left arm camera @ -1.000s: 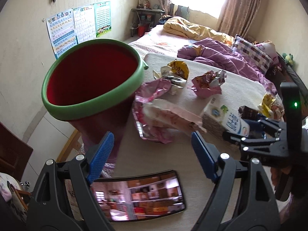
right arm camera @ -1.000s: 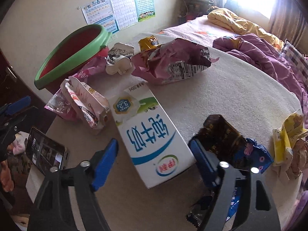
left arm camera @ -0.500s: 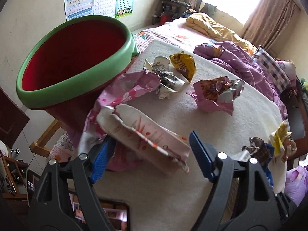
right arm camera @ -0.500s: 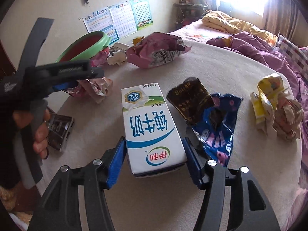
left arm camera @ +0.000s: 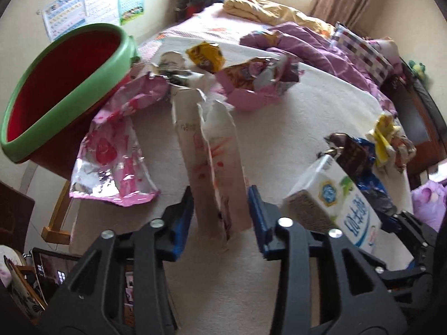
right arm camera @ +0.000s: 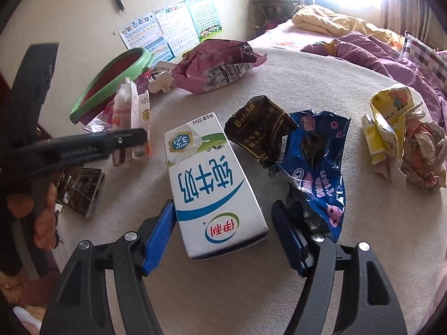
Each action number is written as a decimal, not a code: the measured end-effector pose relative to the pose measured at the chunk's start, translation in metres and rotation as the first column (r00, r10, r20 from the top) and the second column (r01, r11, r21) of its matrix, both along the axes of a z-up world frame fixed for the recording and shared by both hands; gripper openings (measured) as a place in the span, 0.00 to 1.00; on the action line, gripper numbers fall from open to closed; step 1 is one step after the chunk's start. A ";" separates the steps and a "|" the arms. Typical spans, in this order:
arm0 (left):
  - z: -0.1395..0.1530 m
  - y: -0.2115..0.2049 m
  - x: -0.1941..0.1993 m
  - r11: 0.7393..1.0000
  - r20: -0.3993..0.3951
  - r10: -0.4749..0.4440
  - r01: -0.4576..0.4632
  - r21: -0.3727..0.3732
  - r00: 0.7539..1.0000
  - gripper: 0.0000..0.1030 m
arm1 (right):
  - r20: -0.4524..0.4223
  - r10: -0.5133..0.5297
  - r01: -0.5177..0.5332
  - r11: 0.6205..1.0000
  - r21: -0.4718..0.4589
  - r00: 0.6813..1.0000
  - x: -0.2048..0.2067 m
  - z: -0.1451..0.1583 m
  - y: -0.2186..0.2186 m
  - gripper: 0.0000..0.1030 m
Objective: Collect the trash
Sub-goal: 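Grasp the white paper packet with the left gripper while the right grasps the milk carton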
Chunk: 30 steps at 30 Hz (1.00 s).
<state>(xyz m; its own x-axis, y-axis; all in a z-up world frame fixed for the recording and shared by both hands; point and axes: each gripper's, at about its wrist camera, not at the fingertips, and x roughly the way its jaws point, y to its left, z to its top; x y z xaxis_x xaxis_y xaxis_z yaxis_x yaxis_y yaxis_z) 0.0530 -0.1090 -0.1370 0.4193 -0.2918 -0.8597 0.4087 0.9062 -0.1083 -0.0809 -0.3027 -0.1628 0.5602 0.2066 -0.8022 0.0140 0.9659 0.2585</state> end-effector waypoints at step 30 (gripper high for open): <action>0.007 0.011 -0.007 0.995 0.055 0.094 -0.091 -0.050 0.994 0.27 | 0.041 0.029 -0.030 0.999 0.017 0.999 -0.014 0.008 0.017 0.53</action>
<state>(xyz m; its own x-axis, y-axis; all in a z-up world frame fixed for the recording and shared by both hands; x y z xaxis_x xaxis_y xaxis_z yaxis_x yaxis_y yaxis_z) 0.0464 -0.0982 -0.1299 0.4947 -0.2893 -0.8195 0.3304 0.9348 -0.1305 -0.0950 -0.2853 -0.1547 0.5861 0.2373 -0.7747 -0.0257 0.9611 0.2749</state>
